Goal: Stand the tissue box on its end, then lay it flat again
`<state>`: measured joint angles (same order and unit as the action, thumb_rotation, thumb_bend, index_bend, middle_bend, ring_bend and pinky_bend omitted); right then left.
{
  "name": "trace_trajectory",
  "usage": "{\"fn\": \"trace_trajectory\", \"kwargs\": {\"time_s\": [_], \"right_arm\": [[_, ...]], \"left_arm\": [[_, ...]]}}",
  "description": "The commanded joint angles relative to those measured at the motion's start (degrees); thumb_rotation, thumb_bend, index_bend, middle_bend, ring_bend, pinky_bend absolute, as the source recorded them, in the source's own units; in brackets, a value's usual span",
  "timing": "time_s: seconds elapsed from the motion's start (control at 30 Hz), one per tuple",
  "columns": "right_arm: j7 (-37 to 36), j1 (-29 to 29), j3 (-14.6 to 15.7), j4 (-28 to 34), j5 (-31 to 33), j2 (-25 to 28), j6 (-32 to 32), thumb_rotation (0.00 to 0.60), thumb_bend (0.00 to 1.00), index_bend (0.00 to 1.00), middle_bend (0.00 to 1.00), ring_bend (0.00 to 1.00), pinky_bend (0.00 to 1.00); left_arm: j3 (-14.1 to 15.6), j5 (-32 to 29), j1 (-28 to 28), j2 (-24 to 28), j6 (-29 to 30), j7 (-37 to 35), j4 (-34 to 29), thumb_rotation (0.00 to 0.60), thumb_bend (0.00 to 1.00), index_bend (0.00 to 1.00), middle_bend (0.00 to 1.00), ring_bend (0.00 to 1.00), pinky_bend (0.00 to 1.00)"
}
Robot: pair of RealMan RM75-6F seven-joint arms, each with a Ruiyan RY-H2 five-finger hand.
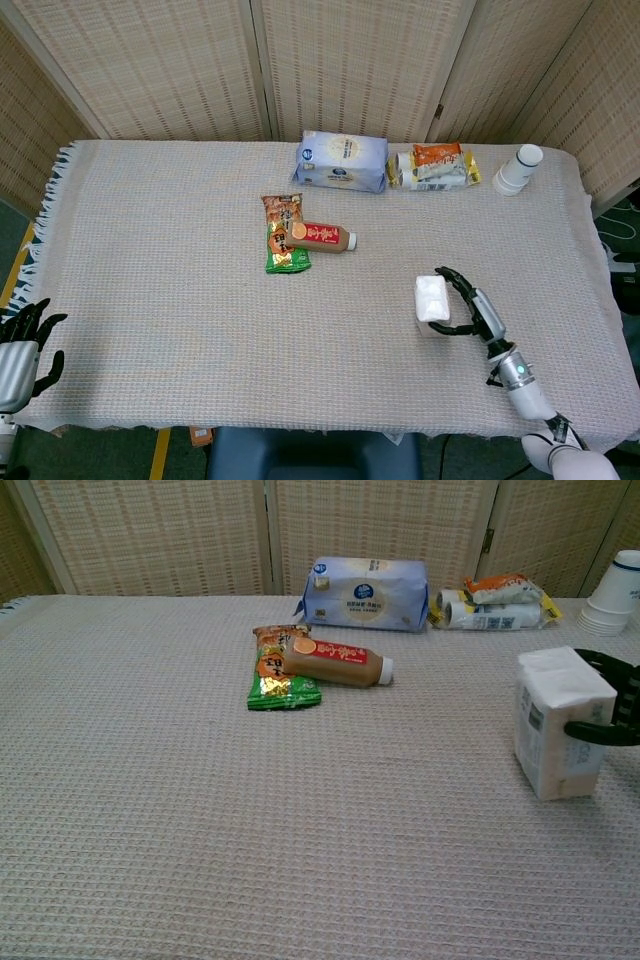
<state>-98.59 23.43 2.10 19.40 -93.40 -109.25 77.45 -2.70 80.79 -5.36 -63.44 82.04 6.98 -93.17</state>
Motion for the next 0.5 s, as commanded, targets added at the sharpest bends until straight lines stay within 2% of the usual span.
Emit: {"fn": "trace_trajectory", "kwargs": {"time_s": [0.03, 0.5], "right_arm": [[0.7, -0.1, 0.8, 1.7, -0.6, 1.5, 0.4, 0.6, 0.25, 0.11, 0.18, 0.04, 0.0], [4.1, -0.8, 0.5, 8.6, -0.1, 7.3, 2.7, 0.6, 0.18, 0.0, 0.11, 0.01, 0.0]], "left_arm": [[0.0, 0.1, 0.0, 0.0, 0.0, 0.0, 0.0, 0.6, 0.5, 0.22, 0.0, 0.0, 0.12], [0.2, 0.6, 0.0, 0.2, 0.2, 0.1, -0.6, 0.6, 0.5, 0.22, 0.0, 0.0, 0.12]]}}
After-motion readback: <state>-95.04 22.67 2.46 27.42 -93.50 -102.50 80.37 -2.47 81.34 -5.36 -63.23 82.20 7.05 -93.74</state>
